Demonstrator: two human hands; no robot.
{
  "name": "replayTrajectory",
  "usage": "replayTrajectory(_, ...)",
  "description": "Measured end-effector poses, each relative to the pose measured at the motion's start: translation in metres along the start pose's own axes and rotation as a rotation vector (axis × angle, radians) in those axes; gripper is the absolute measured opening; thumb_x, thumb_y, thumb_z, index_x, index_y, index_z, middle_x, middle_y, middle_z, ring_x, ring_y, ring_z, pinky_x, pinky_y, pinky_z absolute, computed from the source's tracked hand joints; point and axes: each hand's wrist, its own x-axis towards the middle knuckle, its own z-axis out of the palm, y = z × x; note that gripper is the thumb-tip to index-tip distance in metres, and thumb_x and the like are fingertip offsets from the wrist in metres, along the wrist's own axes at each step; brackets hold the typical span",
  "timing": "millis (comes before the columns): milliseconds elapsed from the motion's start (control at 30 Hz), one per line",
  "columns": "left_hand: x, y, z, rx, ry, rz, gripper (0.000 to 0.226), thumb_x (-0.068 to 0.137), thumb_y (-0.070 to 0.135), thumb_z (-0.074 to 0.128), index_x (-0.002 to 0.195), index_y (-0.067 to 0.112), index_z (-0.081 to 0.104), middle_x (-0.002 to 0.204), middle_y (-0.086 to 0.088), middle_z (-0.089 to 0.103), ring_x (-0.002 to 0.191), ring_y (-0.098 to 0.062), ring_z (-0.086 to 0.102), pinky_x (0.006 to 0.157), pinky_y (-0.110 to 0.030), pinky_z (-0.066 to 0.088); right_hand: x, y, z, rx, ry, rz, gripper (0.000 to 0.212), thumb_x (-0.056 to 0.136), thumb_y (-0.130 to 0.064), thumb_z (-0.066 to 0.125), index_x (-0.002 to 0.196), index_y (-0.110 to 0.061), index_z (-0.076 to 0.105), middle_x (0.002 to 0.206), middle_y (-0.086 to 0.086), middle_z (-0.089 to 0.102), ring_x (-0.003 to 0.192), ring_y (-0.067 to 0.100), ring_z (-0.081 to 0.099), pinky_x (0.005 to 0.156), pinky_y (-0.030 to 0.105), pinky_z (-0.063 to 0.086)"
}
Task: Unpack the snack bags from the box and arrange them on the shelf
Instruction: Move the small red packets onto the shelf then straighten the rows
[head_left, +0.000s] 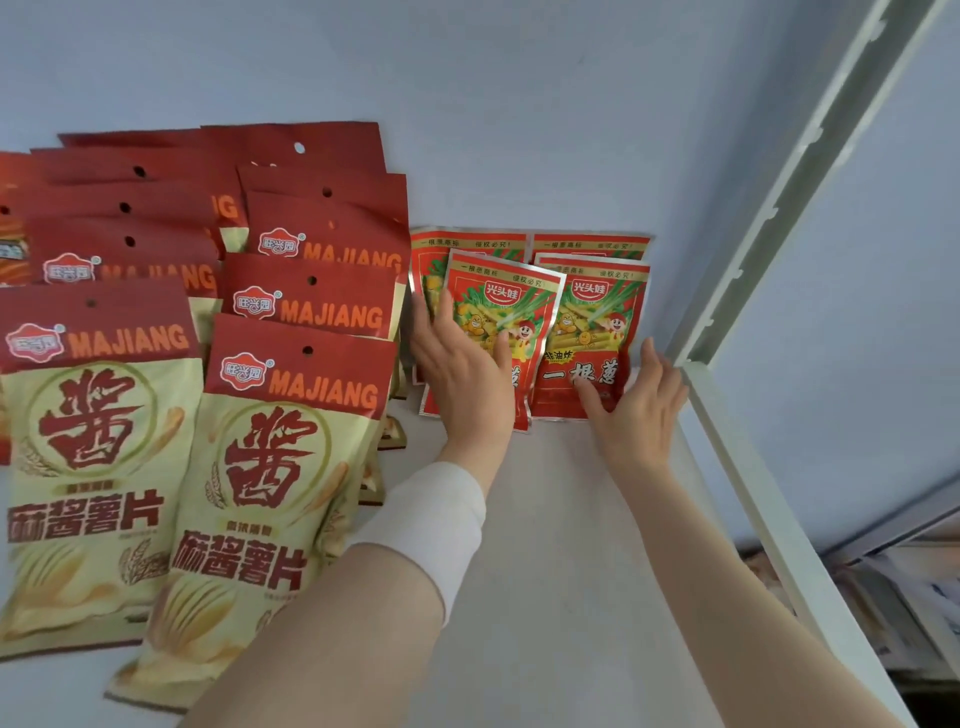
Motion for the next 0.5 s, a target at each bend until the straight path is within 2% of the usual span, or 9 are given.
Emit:
replayTrajectory(100, -0.008, 0.008, -0.02, 0.14, -0.142, 0.268, 0.057, 0.092, 0.024, 0.056, 0.142, 0.007, 0.033, 0.152, -0.015, 0.025, 0.143, -0.028, 0.019, 0.115, -0.037, 0.019, -0.02, -0.003, -0.019, -0.153, 0.024, -0.065, 0.068, 0.089, -0.037, 0.057, 0.145, -0.012, 0.026, 0.148, 0.008, 0.03, 0.138, 0.024, 0.021, 0.114, 0.037, 0.019)
replayTrajectory(233, -0.018, 0.005, -0.052, 0.484, -0.431, 0.66, 0.043, 0.093, 0.024, 0.054, 0.132, 0.008, 0.046, 0.143, -0.014, 0.041, 0.138, -0.031, 0.029, 0.115, -0.042, 0.02, -0.062, -0.012, -0.039, -0.467, -0.094, -0.205, 0.054, 0.094, -0.032, 0.05, 0.142, -0.014, 0.033, 0.145, 0.006, 0.037, 0.137, 0.027, 0.026, 0.111, 0.04, 0.023)
replayTrajectory(333, -0.035, -0.003, -0.09, 0.671, -0.52, 0.766, 0.038, 0.093, 0.021, 0.053, 0.128, 0.009, 0.048, 0.134, -0.013, 0.049, 0.132, -0.03, 0.036, 0.112, -0.042, 0.025, -0.101, -0.026, -0.05, -0.627, -0.205, -0.277, 0.052, 0.096, -0.032, 0.045, 0.142, -0.014, 0.032, 0.148, 0.006, 0.035, 0.139, 0.026, 0.024, 0.111, 0.039, 0.022)
replayTrajectory(500, -0.072, -0.026, -0.174, 0.8, -0.525, 0.779, 0.026, 0.09, 0.011, 0.046, 0.115, 0.01, 0.053, 0.119, -0.01, 0.056, 0.117, -0.029, 0.046, 0.1, -0.039, 0.034, -0.174, -0.058, -0.06, -0.688, -0.341, -0.4, 0.051, 0.098, -0.033, 0.039, 0.145, -0.015, 0.027, 0.151, 0.005, 0.031, 0.141, 0.025, 0.022, 0.113, 0.039, 0.021)
